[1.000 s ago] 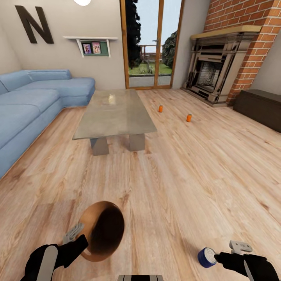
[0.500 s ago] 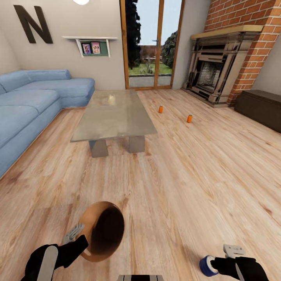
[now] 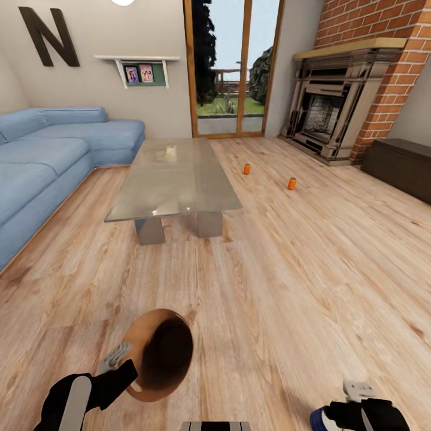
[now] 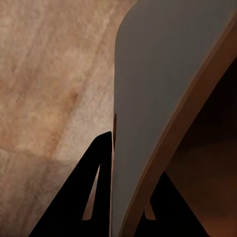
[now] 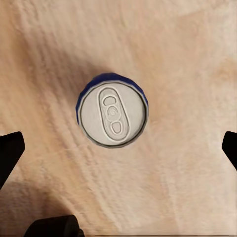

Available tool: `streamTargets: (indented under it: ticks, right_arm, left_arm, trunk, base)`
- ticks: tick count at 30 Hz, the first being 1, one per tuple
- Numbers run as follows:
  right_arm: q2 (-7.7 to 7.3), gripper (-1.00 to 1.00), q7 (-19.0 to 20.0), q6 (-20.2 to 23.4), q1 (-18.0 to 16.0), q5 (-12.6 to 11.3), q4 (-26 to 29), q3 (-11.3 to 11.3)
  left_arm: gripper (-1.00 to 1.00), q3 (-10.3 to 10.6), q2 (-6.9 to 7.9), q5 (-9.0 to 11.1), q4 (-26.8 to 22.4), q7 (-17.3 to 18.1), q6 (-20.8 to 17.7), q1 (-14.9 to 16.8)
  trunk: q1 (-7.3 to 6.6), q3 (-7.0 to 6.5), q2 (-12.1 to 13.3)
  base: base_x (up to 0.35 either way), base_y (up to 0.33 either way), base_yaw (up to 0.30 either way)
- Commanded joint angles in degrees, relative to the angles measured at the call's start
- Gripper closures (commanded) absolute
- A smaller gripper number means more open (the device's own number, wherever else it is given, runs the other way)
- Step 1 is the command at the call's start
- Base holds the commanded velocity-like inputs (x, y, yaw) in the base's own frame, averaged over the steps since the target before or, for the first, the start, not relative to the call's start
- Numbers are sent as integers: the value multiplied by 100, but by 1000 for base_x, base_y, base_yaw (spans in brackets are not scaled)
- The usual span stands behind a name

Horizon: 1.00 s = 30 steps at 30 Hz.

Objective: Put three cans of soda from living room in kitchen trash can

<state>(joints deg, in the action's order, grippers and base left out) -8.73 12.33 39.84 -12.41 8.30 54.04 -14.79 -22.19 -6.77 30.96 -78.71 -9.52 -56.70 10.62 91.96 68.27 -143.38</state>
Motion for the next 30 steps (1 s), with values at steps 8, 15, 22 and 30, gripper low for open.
streamTargets:
  ticks: [8,15,22,30]
  right_arm:
    - [-33,-100,-2,-33,-186,27,-485,2]
    - [-47,-100,-3,-40,-243,23,-569,3]
    - [-49,-100,-3,-45,-252,25,-585,3]
    - [-49,-100,-11,-179,-250,29,-794,3]
  left_arm:
    - [100,12,0,174,-21,-6,22,-22]
    - [100,72,-4,176,-237,15,18,-116]
    - [100,298,-2,174,-388,5,15,-168]
    - [100,334,-11,181,-490,3,-2,-174]
  trunk:
    - [-1,-1,0]
    - [-1,-1,0]
    - [-1,-1,0]
    - [-1,-1,0]
  base:
    - [81,0,0]
    - [191,0,0]
    - [31,0,0]
    - [4,0,0]
